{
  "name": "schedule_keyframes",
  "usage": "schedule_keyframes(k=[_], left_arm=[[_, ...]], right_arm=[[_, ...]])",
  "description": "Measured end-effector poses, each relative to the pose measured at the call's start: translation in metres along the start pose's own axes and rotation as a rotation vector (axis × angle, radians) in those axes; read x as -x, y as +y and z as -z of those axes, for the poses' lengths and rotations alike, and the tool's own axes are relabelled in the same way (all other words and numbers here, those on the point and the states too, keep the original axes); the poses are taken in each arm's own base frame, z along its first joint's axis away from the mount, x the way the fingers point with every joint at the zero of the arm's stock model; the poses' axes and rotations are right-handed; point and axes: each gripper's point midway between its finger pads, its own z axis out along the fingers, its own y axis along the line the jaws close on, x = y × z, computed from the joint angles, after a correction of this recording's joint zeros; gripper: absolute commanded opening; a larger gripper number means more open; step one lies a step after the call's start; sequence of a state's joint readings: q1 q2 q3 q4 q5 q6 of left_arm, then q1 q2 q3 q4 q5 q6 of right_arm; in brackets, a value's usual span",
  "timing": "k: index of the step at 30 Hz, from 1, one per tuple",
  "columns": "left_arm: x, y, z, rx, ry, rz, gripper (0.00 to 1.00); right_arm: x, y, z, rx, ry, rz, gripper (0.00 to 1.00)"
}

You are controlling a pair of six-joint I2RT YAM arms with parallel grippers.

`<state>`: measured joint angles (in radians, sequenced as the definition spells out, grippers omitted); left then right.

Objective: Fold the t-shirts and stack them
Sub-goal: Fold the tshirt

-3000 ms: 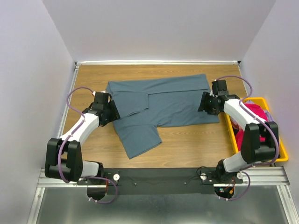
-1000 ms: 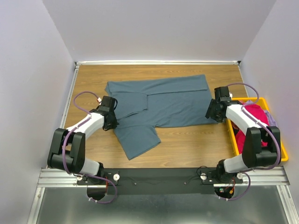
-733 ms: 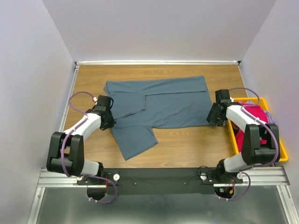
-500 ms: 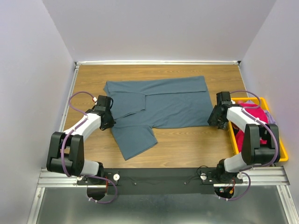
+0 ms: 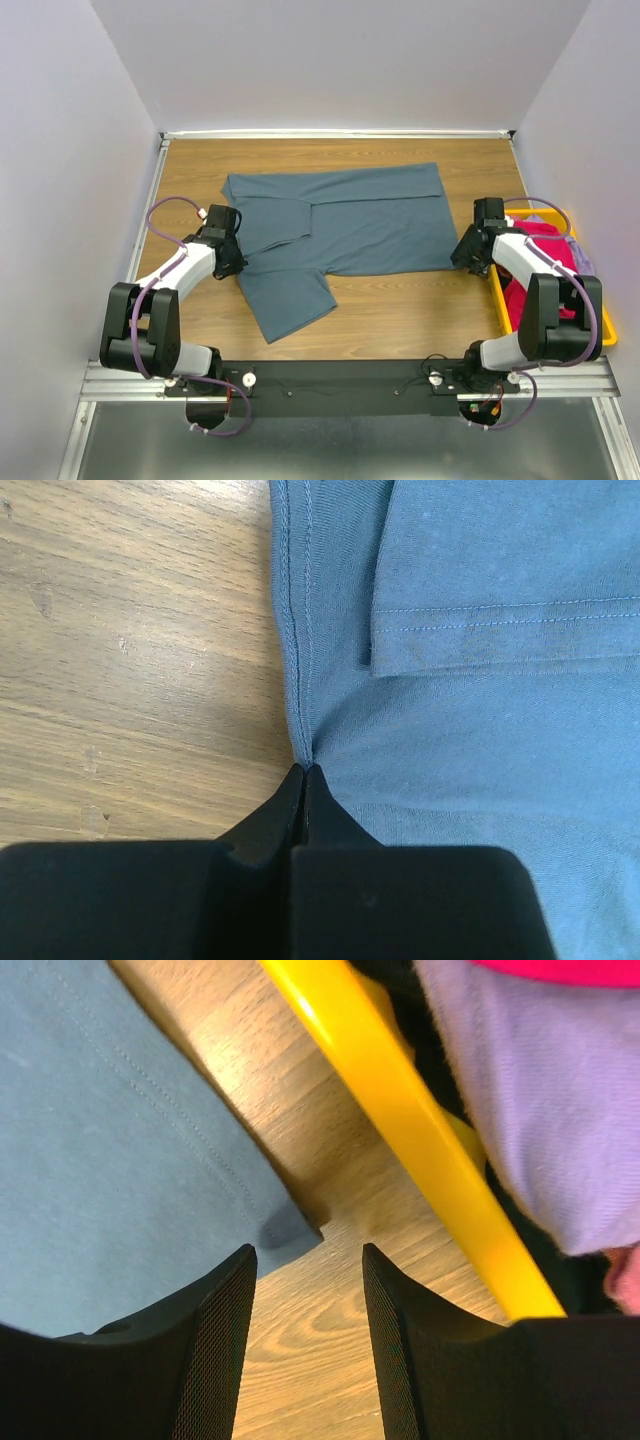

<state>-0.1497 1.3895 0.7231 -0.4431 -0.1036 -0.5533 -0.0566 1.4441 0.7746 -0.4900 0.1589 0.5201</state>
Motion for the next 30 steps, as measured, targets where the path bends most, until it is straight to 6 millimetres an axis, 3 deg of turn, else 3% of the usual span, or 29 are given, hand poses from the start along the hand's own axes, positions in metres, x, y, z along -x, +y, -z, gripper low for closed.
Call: schedule_keyframes(k=[30], left_arm=[[0.001,0.003,0.0,0.005,-0.001,0.01,0.0]], right_arm=[[-0.003,0.006,-0.008,0.053,-0.007,-0.061,0.48]])
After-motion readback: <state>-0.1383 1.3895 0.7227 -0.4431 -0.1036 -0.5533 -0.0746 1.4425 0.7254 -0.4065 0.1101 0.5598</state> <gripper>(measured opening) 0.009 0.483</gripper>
